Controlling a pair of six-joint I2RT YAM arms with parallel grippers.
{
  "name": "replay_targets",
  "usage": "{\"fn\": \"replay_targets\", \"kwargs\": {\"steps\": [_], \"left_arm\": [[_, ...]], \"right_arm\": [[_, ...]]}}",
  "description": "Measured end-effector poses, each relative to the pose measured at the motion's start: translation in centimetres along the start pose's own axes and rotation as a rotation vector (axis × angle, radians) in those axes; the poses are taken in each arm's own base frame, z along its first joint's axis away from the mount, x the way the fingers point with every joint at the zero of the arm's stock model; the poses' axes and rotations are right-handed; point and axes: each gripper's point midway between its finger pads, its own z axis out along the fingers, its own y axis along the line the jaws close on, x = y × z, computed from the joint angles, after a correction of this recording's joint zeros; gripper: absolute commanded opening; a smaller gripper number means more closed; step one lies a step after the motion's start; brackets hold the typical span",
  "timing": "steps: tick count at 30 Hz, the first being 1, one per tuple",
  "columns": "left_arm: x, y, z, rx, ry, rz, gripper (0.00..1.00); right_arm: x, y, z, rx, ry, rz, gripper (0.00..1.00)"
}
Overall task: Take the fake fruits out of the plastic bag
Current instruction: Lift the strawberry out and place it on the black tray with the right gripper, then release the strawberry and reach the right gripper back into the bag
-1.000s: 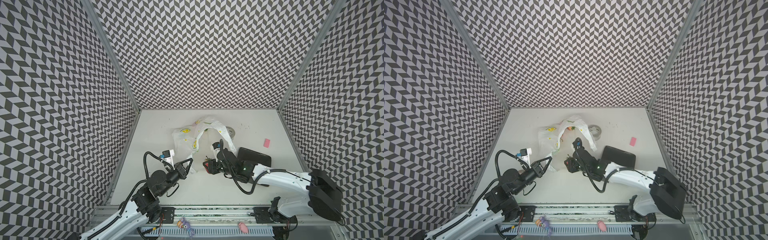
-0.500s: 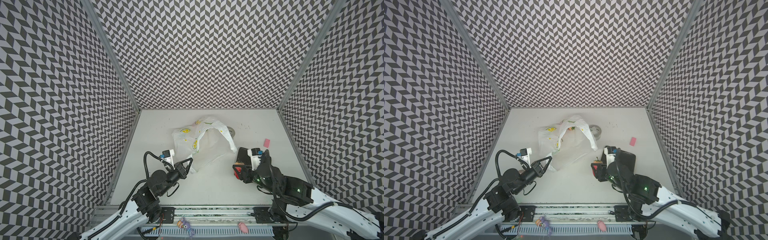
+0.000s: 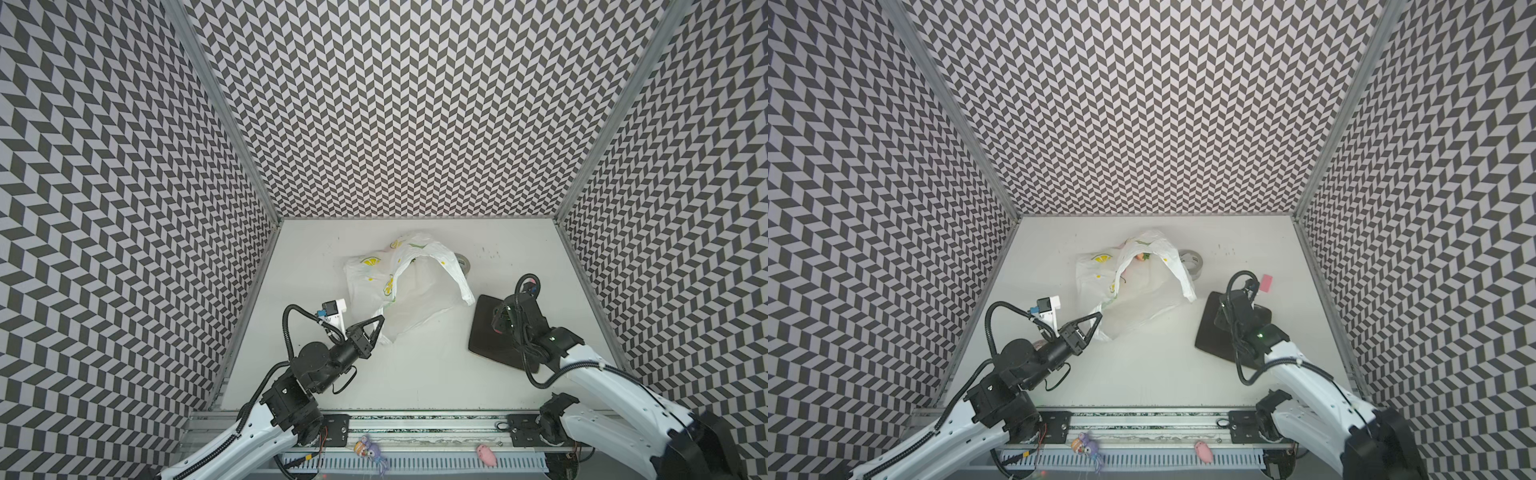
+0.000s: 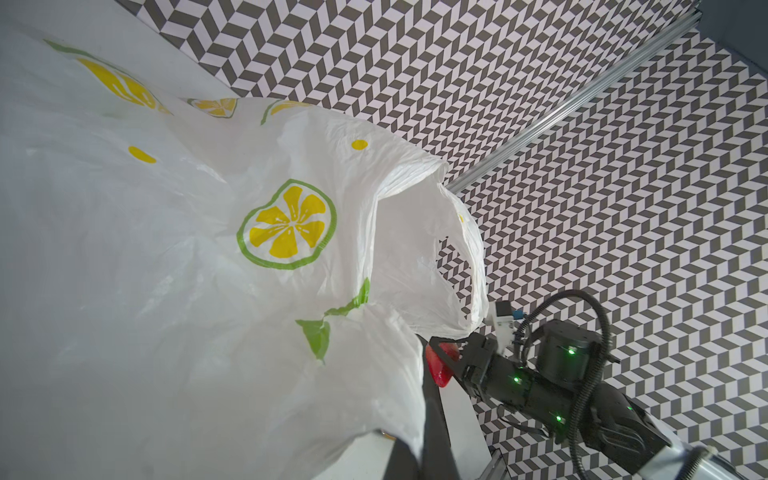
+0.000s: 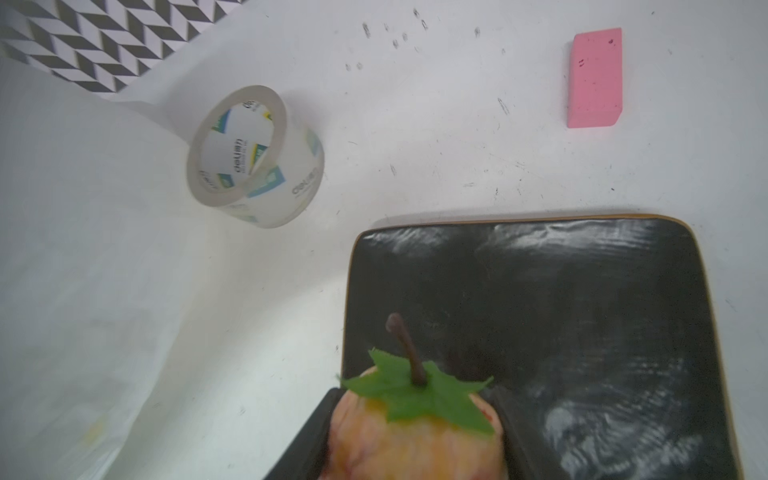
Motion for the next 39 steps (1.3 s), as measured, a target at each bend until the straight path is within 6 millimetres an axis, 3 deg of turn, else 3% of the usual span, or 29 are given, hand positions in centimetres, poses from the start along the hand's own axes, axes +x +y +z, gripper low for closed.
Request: {"fn": "replay_targets", "kwargs": {"steps": [5, 9, 16, 24, 27, 31, 35, 39], "left_arm": [[0.0, 0.0, -0.1, 0.001, -0.001, 0.000, 0.00], [0.0, 0.0, -0.2, 0.000, -0.001, -0.001, 0.00], [0.1, 0.2, -0.2, -0.007, 0.004, 0.001, 0.00], [0.3, 0.4, -0.3, -0.015, 0.012, 0.002, 0.00], [0.4, 0.4, -0.3, -0.018, 0.014, 0.003, 0.00], [0.4, 0.5, -0.3, -0.021, 0.016, 0.004, 0.00], [0.3, 0.4, -0.3, -0.019, 0.014, 0.004, 0.00], [0.3, 0.4, -0.3, -0.019, 0.015, 0.004, 0.00]], "right_arm": [[0.3, 0.3, 3.9, 0.031, 0.043, -0.033, 0.44], [-0.1, 0.9, 5.8, 0.029, 0.053, -0.041, 0.46], [0.0, 0.7, 7.4, 0.041, 0.062, -0.056, 0.61], [-0.2, 0.8, 7.3, 0.036, 0.057, -0.063, 0.80], [-1.1, 1.2, 6.0, 0.016, 0.033, -0.059, 0.83], [-3.9, 2.5, 2.1, -0.068, -0.054, -0.044, 0.81], [-6.7, 4.5, -3.7, -0.238, -0.158, -0.047, 0.72], [-7.9, 7.1, -10.2, -0.464, -0.250, -0.072, 0.62]]}}
